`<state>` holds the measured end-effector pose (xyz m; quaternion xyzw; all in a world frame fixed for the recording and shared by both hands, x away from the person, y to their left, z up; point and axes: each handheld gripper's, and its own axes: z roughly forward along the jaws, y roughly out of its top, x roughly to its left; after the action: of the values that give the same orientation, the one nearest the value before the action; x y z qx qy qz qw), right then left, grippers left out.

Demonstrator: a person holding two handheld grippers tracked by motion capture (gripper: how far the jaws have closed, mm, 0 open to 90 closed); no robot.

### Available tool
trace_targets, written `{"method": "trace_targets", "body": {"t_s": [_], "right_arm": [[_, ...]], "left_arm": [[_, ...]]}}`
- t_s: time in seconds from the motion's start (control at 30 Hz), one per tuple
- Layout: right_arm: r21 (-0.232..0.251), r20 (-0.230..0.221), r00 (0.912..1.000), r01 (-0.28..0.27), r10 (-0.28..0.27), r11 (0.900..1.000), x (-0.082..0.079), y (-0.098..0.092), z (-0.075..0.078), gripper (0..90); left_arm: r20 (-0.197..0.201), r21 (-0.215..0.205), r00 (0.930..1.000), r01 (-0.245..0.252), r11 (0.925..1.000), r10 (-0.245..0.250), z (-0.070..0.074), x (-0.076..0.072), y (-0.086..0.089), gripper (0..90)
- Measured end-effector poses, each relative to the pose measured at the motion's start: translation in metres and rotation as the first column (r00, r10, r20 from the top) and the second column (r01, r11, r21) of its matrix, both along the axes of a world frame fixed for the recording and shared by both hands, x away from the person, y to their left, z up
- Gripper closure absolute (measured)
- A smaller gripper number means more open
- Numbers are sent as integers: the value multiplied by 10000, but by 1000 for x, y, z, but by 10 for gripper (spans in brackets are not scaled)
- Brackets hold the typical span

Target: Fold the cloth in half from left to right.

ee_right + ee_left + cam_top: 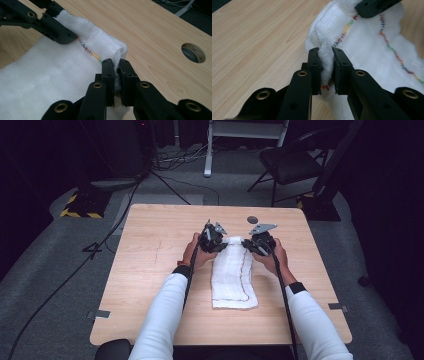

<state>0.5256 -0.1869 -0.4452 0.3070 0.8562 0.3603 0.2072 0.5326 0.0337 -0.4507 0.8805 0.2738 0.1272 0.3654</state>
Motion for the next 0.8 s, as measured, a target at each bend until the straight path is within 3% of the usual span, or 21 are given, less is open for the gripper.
{"method": "trace_targets", "body": {"t_s": [0.13,0.33,0.43,0.6,0.8], "right_arm": [[271,143,9997,-192,188,9994,-6,-4,3,843],[645,317,9985,-471,451,9968,-18,-9,8,844],[582,425,9974,-611,587,9964,-24,-9,9,844],[905,597,9951,-845,793,9923,-33,-14,13,845],[880,730,9878,-1437,1375,9857,-49,-14,16,845]], "left_arm": [[229,-94,9993,283,9996,-280,8,-9,4,780],[469,189,9969,624,9979,-632,12,-21,5,784],[712,-48,9964,471,9989,-466,16,-28,6,775],[684,-89,9951,724,9973,-716,18,-36,10,769],[740,-124,9914,1091,9940,-1079,20,-47,15,772]]}}
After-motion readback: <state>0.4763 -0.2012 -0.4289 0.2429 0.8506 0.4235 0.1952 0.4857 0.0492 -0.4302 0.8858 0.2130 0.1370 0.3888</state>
